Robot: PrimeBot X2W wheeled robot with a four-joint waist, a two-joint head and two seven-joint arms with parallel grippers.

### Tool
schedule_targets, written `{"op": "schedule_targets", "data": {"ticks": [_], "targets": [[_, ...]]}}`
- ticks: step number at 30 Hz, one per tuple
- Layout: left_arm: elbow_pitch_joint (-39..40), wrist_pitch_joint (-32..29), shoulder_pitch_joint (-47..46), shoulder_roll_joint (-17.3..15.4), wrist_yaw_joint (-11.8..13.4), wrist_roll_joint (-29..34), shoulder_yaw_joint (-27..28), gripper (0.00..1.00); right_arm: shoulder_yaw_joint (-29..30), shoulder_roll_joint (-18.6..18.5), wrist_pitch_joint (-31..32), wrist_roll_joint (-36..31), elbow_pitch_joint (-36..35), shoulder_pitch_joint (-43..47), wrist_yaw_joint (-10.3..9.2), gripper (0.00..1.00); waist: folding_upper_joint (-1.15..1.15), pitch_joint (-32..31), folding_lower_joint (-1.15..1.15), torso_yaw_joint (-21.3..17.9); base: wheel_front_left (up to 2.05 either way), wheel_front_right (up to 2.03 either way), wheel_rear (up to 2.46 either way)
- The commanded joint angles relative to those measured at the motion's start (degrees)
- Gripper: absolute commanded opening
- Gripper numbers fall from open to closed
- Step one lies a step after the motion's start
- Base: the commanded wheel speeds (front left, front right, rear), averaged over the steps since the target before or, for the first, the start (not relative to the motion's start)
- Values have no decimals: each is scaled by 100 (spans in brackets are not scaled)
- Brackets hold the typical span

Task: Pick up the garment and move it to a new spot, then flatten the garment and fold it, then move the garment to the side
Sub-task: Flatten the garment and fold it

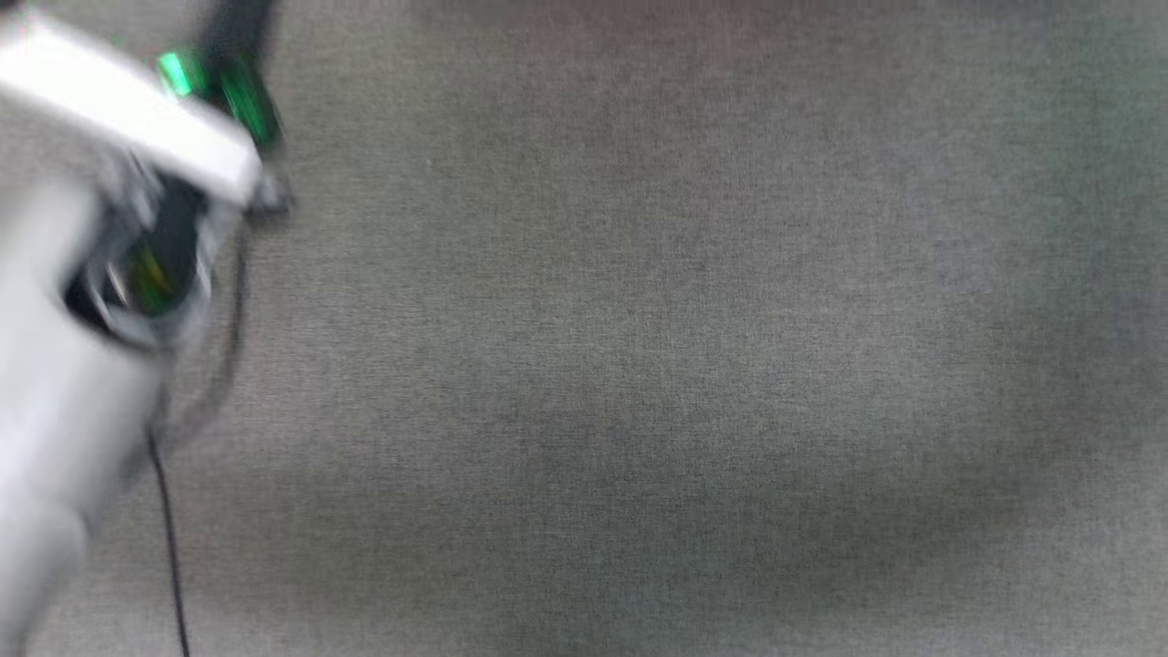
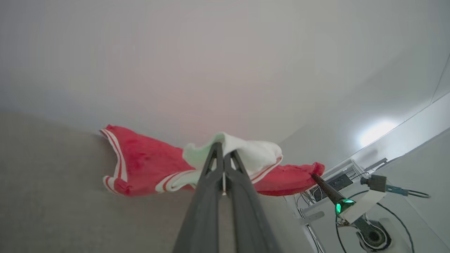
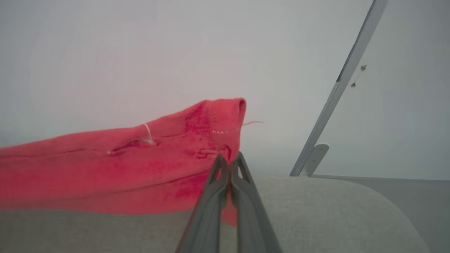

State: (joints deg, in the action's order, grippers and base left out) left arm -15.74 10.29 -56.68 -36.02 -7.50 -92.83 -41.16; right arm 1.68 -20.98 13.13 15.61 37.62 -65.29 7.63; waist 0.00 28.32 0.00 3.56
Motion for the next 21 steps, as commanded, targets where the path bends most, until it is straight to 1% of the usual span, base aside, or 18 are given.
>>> {"op": "schedule_targets", "data": {"ticks": [1, 4, 8, 12, 16, 21], "targets": [[127, 69, 239, -24, 7, -73, 16, 0, -48, -91, 55, 101, -108, 246, -26, 0, 0, -102, 0, 40, 0, 0, 0], [642, 220, 1180, -64, 7, -117, 4, 0, -123, -295, 345, 590, -637, 1233, -24, 0, 0, -282, 0, 109, 0, 0, 0], [1192, 351, 2248, -132, 7, -13, -19, 0, -116, -540, 828, 1204, -1657, 2706, -21, 0, 0, -523, 0, 162, 0, 0, 0], [1658, 435, 3198, -311, 7, 151, -46, 0, 158, -597, 1234, 1607, -2703, 4146, -20, 0, 0, -755, 0, 133, 0, 0, 0], [2096, 480, 4082, -559, 7, 275, 107, 0, 621, -437, 1553, 1809, -3643, 5392, -20, 0, 0, -939, 0, 117, 0, 0, 0], [2804, 494, 5099, -847, 7, 370, 318, 0, 1175, -133, 1973, 1894, -4668, 6648, -20, 0, 0, -1033, 0, 111, 0, 0, 0]]}}
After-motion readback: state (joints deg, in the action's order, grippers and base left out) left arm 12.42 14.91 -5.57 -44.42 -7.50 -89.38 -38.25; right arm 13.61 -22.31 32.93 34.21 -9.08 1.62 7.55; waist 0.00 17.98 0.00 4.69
